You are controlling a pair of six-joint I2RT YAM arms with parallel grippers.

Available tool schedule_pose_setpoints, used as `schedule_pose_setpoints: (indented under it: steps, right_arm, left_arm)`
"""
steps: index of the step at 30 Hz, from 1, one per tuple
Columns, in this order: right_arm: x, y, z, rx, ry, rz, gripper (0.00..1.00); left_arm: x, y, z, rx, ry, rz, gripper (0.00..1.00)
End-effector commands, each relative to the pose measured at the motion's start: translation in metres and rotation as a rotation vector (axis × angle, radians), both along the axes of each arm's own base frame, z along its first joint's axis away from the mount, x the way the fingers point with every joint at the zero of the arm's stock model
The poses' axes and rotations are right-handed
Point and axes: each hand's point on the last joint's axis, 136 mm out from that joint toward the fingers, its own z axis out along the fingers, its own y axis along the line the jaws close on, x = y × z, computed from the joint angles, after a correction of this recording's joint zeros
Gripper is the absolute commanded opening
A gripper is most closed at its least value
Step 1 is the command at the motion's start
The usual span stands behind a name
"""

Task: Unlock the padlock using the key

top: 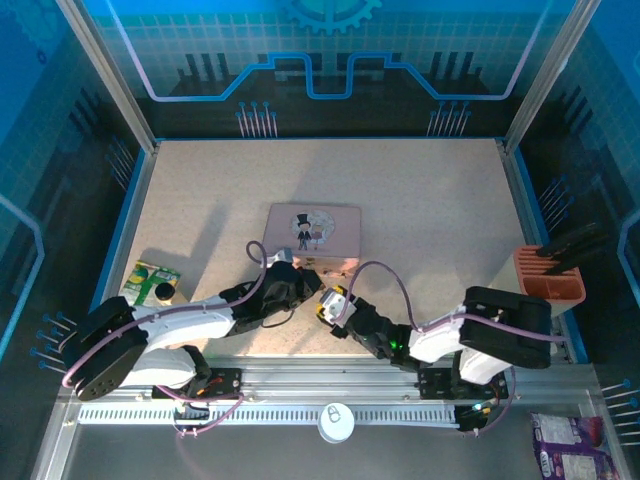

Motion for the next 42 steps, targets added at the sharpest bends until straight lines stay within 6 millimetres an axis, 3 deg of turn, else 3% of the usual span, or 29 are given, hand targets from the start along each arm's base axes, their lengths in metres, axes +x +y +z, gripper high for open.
schedule_pose_setpoints:
  steps: [1, 8, 22, 42]
  right_arm:
    - [0.005, 0.000, 0.030, 0.113, -0.107, -0.052, 0.44]
    - [0.008, 0.001, 0.033, 0.142, -0.122, -0.066, 0.39]
    - [0.006, 0.002, 0.018, 0.126, -0.103, -0.069, 0.33]
    - [0.008, 0.006, 0.018, 0.141, -0.102, -0.089, 0.23]
  left_arm:
    - [0.009, -0.013, 0.046, -0.103, -0.097, -0.015, 0.00]
    - [0.009, -0.011, 0.045, -0.098, -0.095, -0.006, 0.00]
    - [0.010, -0.010, 0.049, -0.108, -0.103, -0.002, 0.00]
    - [0.009, -0.013, 0.047, -0.117, -0.095, -0.008, 0.00]
